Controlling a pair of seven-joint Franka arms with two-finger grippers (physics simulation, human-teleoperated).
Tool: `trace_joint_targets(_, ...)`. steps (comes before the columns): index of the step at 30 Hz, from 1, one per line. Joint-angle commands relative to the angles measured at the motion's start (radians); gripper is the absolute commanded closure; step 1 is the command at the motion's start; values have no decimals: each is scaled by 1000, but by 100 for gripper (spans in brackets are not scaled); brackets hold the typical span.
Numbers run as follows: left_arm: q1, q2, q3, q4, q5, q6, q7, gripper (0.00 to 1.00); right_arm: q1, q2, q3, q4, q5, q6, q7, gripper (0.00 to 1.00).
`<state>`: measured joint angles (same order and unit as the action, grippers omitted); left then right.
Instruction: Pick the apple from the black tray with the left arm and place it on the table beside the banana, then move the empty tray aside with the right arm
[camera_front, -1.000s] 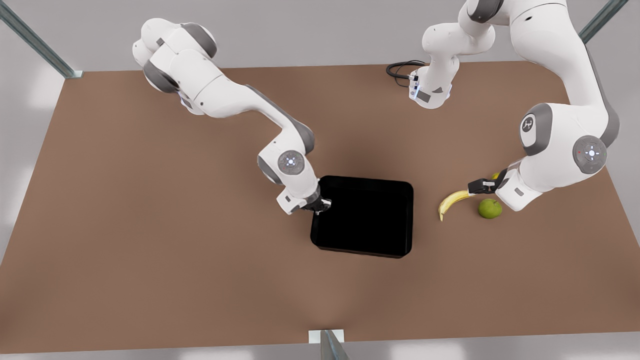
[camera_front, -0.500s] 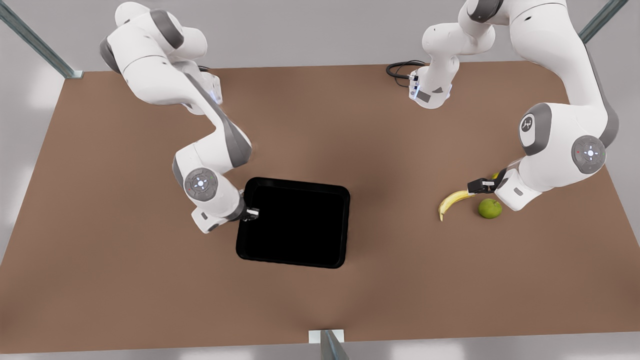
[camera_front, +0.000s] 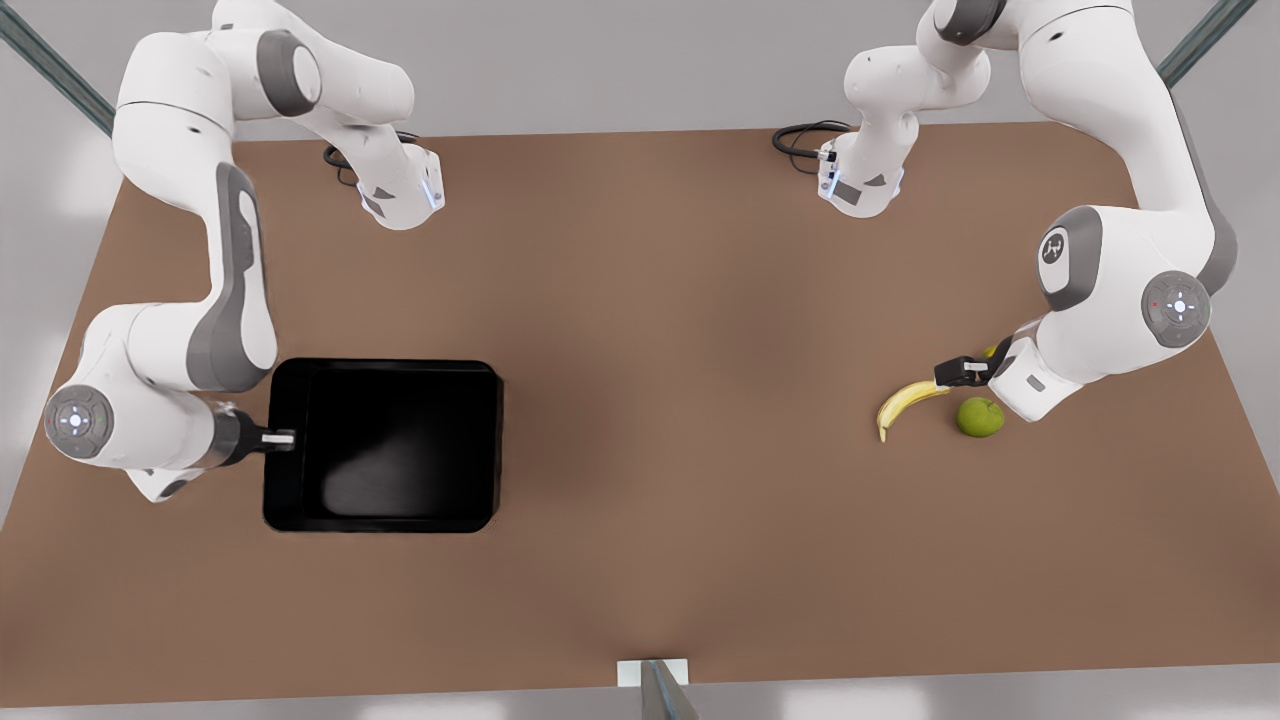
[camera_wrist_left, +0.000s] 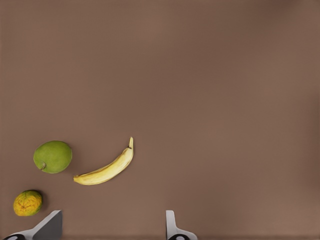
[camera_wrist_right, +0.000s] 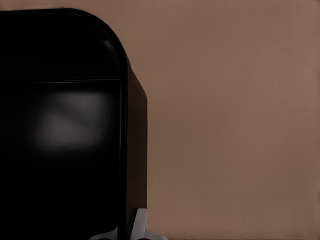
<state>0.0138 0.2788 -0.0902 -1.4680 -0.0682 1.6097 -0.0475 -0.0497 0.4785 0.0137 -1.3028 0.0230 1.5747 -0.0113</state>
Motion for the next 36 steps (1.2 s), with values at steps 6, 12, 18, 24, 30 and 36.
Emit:
trace_joint_targets(6,-2,-1,0,0,1,-1,-5,0,-1,3,-92,11,11,-50,-788,89)
trace_joint_targets(12,-9,-3,1,-6,1,-1,-14,0,-9,87,-133,11,18,54,-788,89)
trace_joint_targets(18,-9,-1,0,-5,1,-1,-14,0,-15,175,-159,11,21,159,-788,89)
trace_joint_targets(24,-9,-1,0,-3,2,-1,-28,0,-12,189,-161,11,23,200,-745,0)
trace_joint_targets(30,-46,7,3,14,42,13,-68,0,111,-11,-123,45,77,44,-362,0)
trace_joint_targets(36,-48,8,3,12,62,13,-61,0,151,-80,-130,63,69,127,-33,0)
